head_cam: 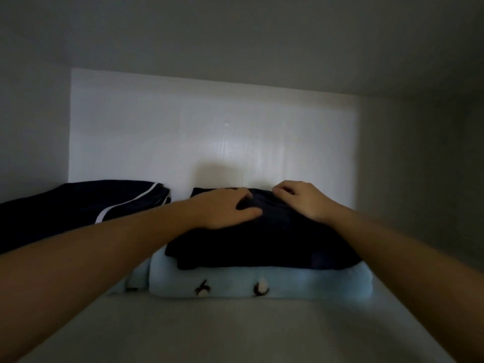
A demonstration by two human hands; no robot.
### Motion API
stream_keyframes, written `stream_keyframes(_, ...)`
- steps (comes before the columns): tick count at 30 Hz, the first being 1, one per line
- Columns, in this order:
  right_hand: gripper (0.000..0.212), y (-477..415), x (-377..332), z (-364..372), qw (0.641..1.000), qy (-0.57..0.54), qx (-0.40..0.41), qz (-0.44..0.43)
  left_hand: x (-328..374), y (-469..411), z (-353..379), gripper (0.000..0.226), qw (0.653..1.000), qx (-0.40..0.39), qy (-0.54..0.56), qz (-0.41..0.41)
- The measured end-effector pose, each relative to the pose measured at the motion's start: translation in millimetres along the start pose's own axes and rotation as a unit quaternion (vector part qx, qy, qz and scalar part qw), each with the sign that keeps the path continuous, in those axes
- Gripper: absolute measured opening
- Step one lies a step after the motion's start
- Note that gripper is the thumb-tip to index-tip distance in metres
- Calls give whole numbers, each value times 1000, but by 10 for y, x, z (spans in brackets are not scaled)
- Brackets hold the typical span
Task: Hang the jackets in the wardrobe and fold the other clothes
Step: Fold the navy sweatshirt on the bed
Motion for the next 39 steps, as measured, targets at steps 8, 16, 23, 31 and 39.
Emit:
stream_keyframes(8, 97, 776, 37, -161, 937, 299, -88, -158, -90, 511, -87, 79, 927, 28, -347, 142)
stream_keyframes(16, 99, 868, 285, 12, 909, 397, 1, -127, -281, 569, -4, 87, 968, -117, -213, 55)
stream_keyframes(23, 103, 1006, 170, 105, 909, 413, -26, -39, -163, 661, 143, 84, 926, -35, -375, 15)
stream_keyframes(31, 84, 1911, -358, -406, 940, 336, -46, -31, 555, 1118, -120, 86, 939, 9, -340, 45)
stream_keyframes(39, 76, 3695, -1168, -1395, 929, 371, 9, -13, 2353, 2058, -452, 64, 965, 182, -91, 164)
Point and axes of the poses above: each hand's wrist, its own y-axis away from the middle knuckle, its own z-axis out of the palm, x = y × z, the point moved 1 cm from there along -y, towards the middle knuckle, and after that the axes turned 4 degrees about x, right-handed, at the moved point
